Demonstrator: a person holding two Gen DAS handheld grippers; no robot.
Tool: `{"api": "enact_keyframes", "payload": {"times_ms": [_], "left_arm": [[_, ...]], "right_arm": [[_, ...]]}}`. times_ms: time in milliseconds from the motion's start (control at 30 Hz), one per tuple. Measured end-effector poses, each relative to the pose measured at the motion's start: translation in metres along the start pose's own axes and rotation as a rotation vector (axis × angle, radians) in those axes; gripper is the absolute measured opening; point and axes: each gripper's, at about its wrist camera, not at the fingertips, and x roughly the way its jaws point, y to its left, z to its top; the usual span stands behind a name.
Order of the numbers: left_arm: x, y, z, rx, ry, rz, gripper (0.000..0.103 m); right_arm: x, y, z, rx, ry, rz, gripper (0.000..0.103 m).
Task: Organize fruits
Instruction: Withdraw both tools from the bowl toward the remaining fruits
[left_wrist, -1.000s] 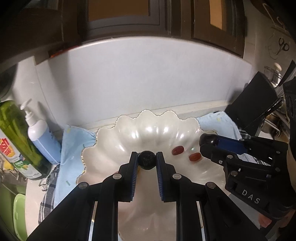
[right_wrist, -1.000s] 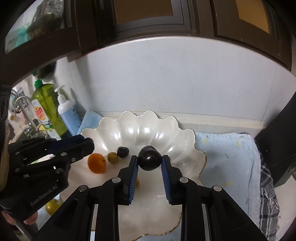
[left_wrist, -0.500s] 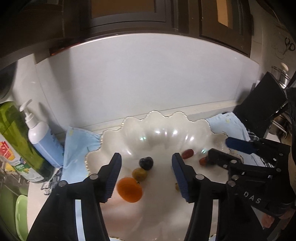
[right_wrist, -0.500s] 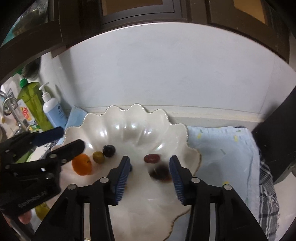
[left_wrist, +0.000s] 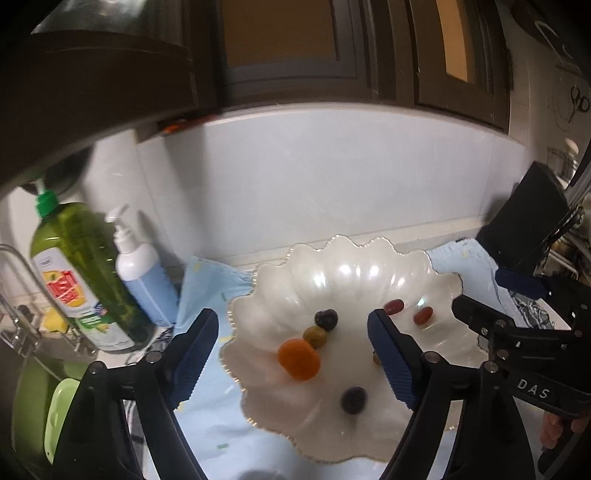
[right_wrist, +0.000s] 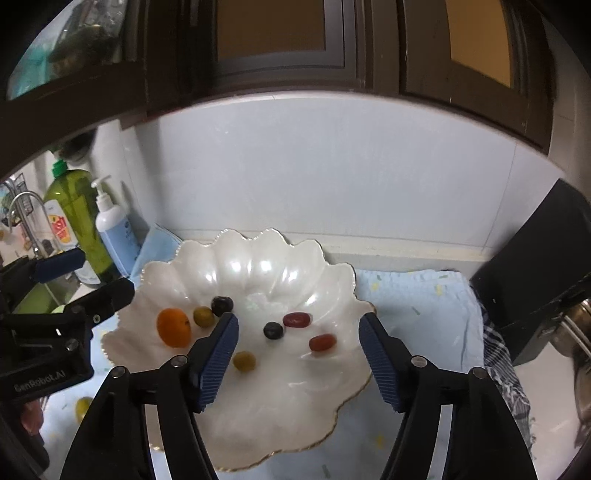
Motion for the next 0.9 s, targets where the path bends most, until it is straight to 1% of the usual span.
{"api": "enact_keyframes", "payload": {"times_ms": [200,400,600,700,900], "left_arm": [[-0.037,0.013,-0.005,-0.026,-0.054,0.020,0.093],[-0.070,0.023,-0.016,-0.022,-0.101,0.042,0.098],[-0.096,0.032,-0.028,-0.017,-0.135,0.050,0.099],[-0.108,0.034,-0.034,0.001,-0.147,0.054,0.099],[-0.125,0.038,-0.053,0.012,-0.143,0.037,0.099]], "right_arm": [[-0.032,0.015,-0.002,-0.018,-0.058,0.020,0.076],[-0.060,0.028,-0.006,-0.024,-0.106,0.046,0.076],[-0.089,0.039,-0.017,-0.010,-0.147,0.045,0.076],[-0.101,0.045,-0.023,-0.013,-0.164,0.033,0.076],[-0.118,0.058,-0.038,-0.019,-0.176,0.022,0.076]]}}
